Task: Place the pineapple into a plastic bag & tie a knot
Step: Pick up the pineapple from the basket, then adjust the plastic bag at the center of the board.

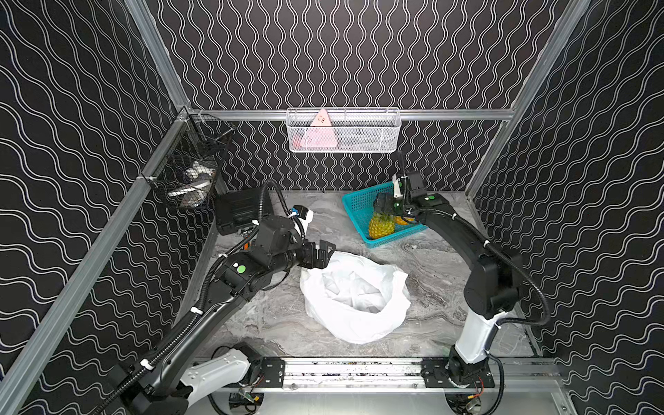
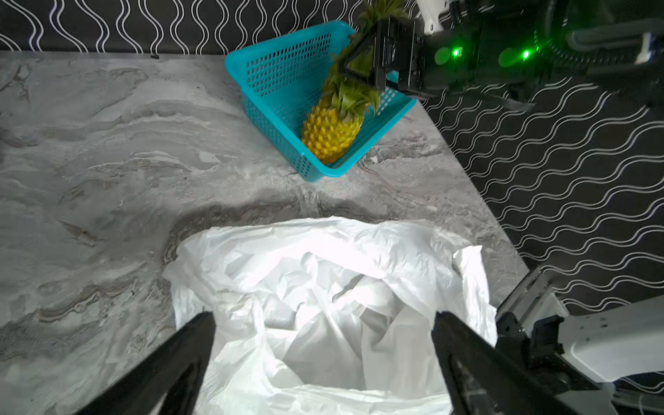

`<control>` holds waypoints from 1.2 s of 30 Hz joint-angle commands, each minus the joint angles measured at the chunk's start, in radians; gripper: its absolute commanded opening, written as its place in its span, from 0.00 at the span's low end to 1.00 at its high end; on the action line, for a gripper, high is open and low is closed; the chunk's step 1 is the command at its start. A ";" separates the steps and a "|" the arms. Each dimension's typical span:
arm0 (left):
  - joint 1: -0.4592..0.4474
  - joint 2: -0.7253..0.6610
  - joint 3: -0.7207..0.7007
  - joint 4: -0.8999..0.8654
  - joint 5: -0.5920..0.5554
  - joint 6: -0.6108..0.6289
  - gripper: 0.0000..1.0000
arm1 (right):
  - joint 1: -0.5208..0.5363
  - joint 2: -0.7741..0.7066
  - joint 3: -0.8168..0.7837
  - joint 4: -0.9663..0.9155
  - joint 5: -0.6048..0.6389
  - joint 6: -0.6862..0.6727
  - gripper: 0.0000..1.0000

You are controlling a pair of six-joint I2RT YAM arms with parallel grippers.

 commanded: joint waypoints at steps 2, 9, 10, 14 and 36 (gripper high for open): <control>0.000 0.004 -0.026 -0.019 -0.022 0.022 0.99 | 0.024 0.077 0.014 0.016 0.114 -0.016 1.00; 0.000 0.000 -0.020 -0.071 -0.098 0.024 0.99 | 0.024 0.172 0.001 0.067 0.112 -0.034 0.87; 0.001 0.001 -0.022 -0.073 -0.103 0.023 0.99 | 0.024 0.177 0.004 0.066 0.116 -0.036 0.81; 0.001 0.002 -0.035 -0.064 -0.104 0.018 0.99 | 0.024 0.155 -0.016 0.089 0.123 -0.036 0.61; 0.040 0.421 0.103 -0.032 -0.281 -0.077 0.91 | 0.221 -0.641 -0.237 0.098 0.154 -0.018 0.27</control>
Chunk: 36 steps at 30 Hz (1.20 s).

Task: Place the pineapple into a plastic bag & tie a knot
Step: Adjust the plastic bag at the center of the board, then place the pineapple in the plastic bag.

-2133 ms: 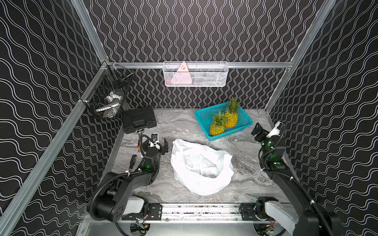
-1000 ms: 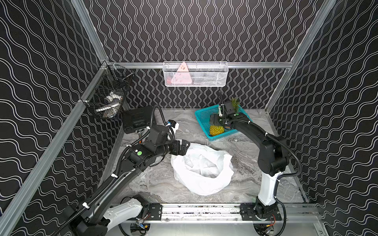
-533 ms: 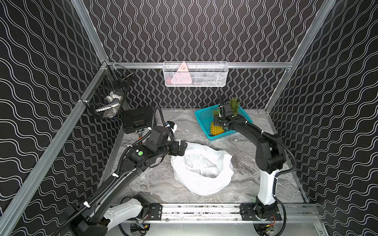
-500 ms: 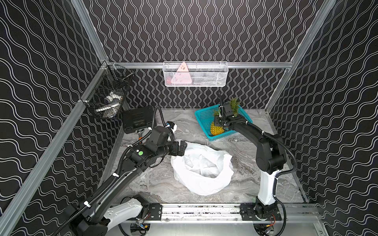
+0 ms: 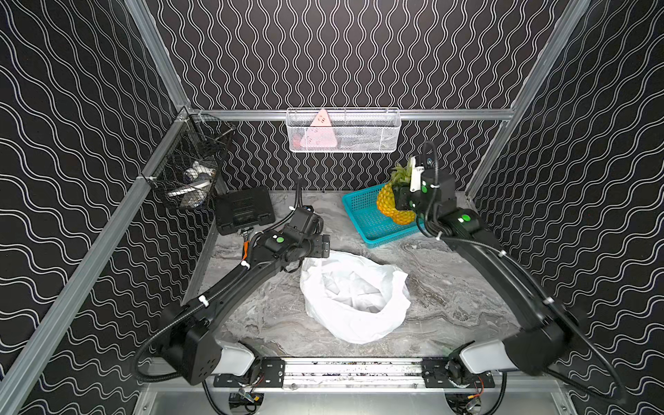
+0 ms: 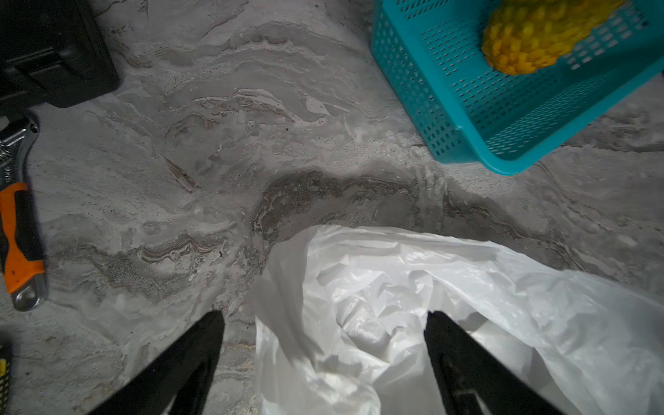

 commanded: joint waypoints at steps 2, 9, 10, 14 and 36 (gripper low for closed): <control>0.004 0.102 0.034 0.011 0.058 -0.019 0.87 | 0.121 -0.174 -0.077 -0.048 -0.075 0.111 0.27; 0.025 0.094 -0.039 -0.010 0.048 -0.008 0.13 | 0.310 -0.197 -0.076 -0.209 -0.121 0.208 0.26; 0.030 0.077 -0.051 -0.004 0.076 -0.010 0.07 | 0.339 -0.187 -0.085 -0.202 -0.114 0.200 0.26; 0.031 0.019 -0.067 -0.021 0.140 -0.028 0.00 | 0.418 -0.129 -0.143 -0.115 -0.063 0.164 0.26; -0.221 0.117 -0.033 -0.112 -0.229 -0.335 0.76 | 0.432 -0.145 -0.237 -0.058 0.005 0.216 0.27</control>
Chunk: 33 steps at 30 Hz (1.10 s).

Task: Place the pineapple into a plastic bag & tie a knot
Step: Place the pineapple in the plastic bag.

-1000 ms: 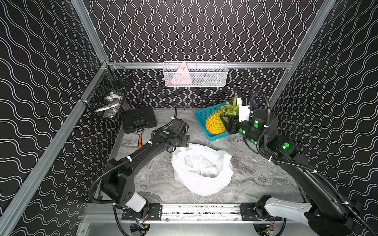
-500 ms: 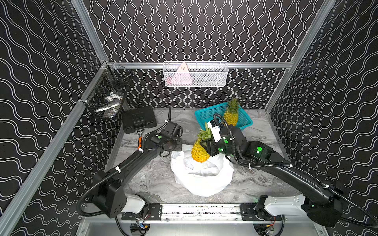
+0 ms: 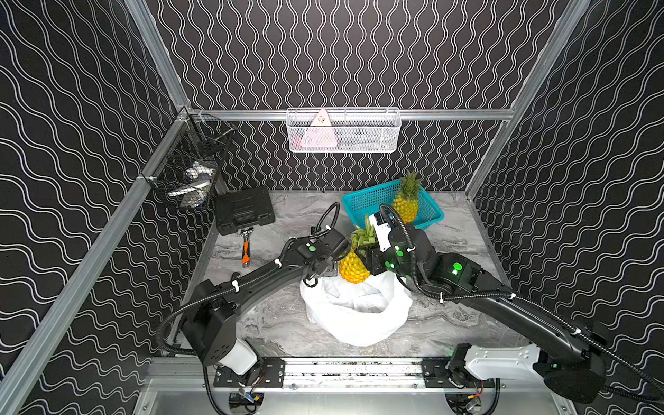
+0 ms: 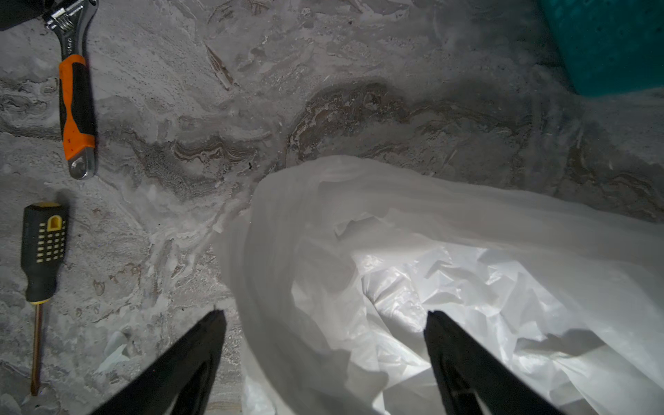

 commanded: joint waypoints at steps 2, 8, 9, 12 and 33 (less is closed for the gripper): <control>-0.002 -0.017 -0.020 0.078 0.053 -0.006 0.46 | 0.000 -0.013 -0.011 0.084 0.010 0.025 0.27; 0.000 -0.146 0.007 -0.027 0.055 -0.008 0.04 | 0.033 -0.001 -0.072 0.193 -0.016 0.040 0.26; 0.000 -0.164 0.003 -0.027 0.082 -0.012 0.04 | 0.039 0.005 -0.089 0.230 -0.021 0.041 0.26; 0.000 -0.193 -0.009 -0.043 0.144 -0.030 0.04 | 0.051 0.017 -0.178 0.370 0.021 0.043 0.26; 0.010 -0.247 -0.042 0.065 0.183 -0.026 0.02 | 0.125 0.239 -0.354 0.473 0.032 0.031 0.97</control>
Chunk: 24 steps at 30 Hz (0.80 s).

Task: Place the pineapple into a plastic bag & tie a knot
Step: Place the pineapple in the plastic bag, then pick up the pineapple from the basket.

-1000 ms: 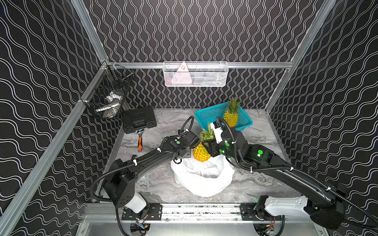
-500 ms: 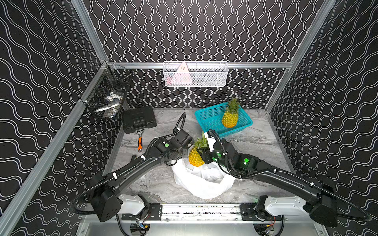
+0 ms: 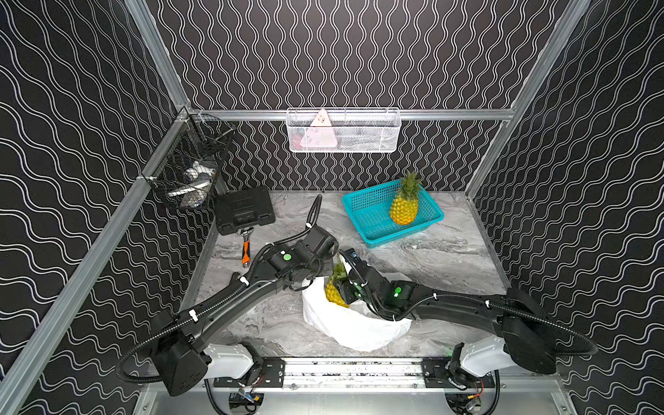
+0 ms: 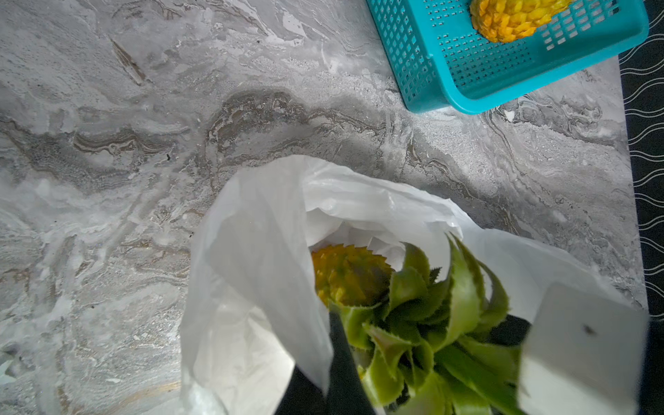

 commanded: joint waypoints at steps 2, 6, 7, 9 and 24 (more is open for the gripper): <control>0.007 -0.023 -0.017 0.000 -0.059 0.007 0.02 | 0.005 -0.076 0.094 -0.133 -0.002 0.003 1.00; 0.017 -0.032 -0.021 -0.012 -0.081 0.025 0.02 | 0.006 -0.186 0.180 -0.282 0.025 0.018 0.99; 0.017 -0.032 -0.023 -0.010 -0.082 0.029 0.01 | 0.005 -0.211 0.191 -0.307 0.025 0.017 0.99; 0.019 -0.037 -0.025 -0.002 -0.075 0.047 0.01 | 0.005 -0.260 0.223 -0.342 0.037 0.019 1.00; 0.019 -0.132 -0.067 0.070 -0.002 0.221 0.01 | -0.957 0.288 0.670 -0.131 -0.278 -0.149 1.00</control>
